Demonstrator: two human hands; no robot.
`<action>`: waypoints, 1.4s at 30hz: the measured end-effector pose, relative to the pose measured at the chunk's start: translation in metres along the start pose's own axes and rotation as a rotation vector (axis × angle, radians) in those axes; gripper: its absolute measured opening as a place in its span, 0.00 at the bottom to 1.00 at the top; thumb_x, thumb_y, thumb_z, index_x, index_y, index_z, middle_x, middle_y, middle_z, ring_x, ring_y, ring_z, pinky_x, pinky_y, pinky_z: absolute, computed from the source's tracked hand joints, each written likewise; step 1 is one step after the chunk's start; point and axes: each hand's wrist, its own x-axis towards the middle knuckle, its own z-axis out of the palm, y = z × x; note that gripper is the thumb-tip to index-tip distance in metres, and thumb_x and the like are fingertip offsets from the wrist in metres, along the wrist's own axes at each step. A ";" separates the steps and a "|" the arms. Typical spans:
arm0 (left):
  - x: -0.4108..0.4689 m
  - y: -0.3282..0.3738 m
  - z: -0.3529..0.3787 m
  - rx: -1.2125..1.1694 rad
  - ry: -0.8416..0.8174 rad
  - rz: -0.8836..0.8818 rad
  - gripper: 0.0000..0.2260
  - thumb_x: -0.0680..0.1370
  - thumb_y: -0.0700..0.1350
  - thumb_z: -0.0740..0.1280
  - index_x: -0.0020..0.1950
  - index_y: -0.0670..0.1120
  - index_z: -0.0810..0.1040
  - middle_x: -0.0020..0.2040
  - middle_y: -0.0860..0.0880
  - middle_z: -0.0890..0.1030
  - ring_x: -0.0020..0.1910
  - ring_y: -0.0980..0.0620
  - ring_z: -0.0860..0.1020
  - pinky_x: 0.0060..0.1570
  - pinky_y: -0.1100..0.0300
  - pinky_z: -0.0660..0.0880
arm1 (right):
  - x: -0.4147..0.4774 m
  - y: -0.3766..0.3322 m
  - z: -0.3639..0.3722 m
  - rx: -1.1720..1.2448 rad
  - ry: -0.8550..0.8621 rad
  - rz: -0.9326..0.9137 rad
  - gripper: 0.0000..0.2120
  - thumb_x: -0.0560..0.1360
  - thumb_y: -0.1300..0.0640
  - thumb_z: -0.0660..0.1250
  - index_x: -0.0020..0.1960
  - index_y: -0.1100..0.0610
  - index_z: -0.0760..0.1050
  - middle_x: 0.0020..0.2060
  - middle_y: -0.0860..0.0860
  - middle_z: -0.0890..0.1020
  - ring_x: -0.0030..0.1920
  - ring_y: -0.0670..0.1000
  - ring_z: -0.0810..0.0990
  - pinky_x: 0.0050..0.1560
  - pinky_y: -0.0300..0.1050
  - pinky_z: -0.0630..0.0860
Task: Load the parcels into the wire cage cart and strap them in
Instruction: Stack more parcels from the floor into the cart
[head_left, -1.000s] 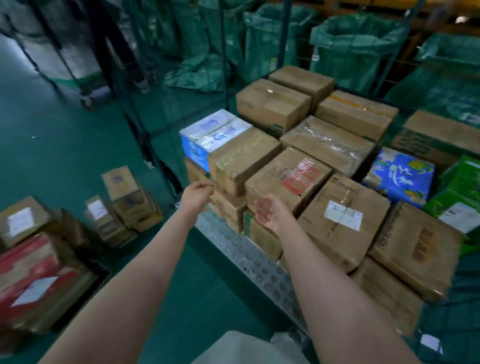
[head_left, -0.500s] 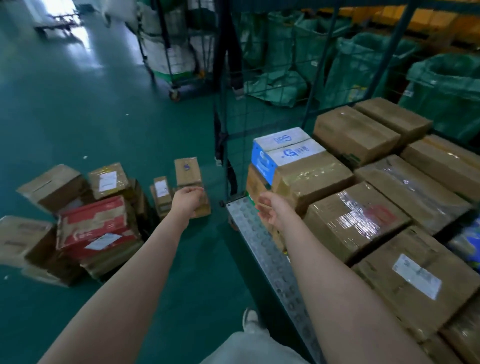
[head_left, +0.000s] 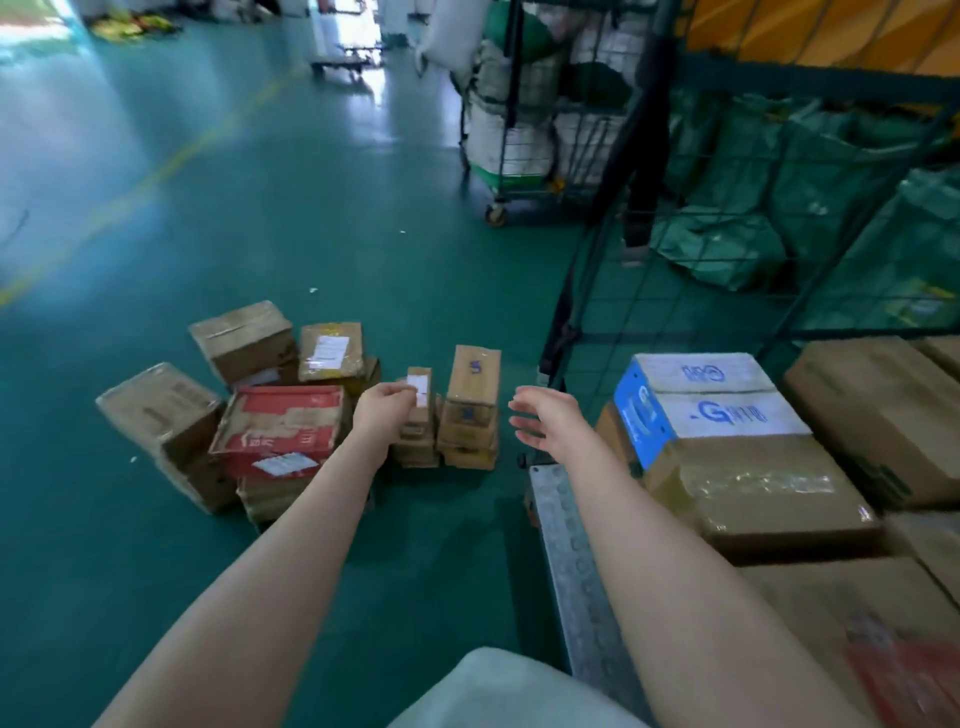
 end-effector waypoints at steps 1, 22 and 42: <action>0.002 0.000 -0.002 -0.013 0.008 -0.012 0.12 0.78 0.41 0.62 0.60 0.44 0.78 0.56 0.45 0.79 0.54 0.47 0.76 0.47 0.58 0.71 | 0.005 -0.002 0.004 -0.017 -0.010 0.009 0.07 0.76 0.64 0.64 0.53 0.57 0.75 0.39 0.51 0.79 0.36 0.49 0.77 0.36 0.41 0.74; 0.128 -0.040 -0.202 -0.150 0.294 -0.199 0.09 0.78 0.39 0.60 0.55 0.45 0.77 0.44 0.48 0.78 0.40 0.52 0.75 0.37 0.59 0.72 | 0.078 0.005 0.269 -0.264 -0.241 0.152 0.04 0.78 0.62 0.62 0.51 0.57 0.75 0.40 0.52 0.79 0.36 0.49 0.76 0.33 0.42 0.73; 0.283 -0.067 -0.440 -0.027 0.277 -0.279 0.07 0.78 0.39 0.60 0.50 0.47 0.76 0.61 0.46 0.77 0.52 0.49 0.74 0.44 0.59 0.69 | 0.110 0.028 0.573 -0.331 -0.274 0.295 0.12 0.77 0.63 0.63 0.60 0.62 0.74 0.39 0.53 0.78 0.38 0.50 0.77 0.43 0.45 0.76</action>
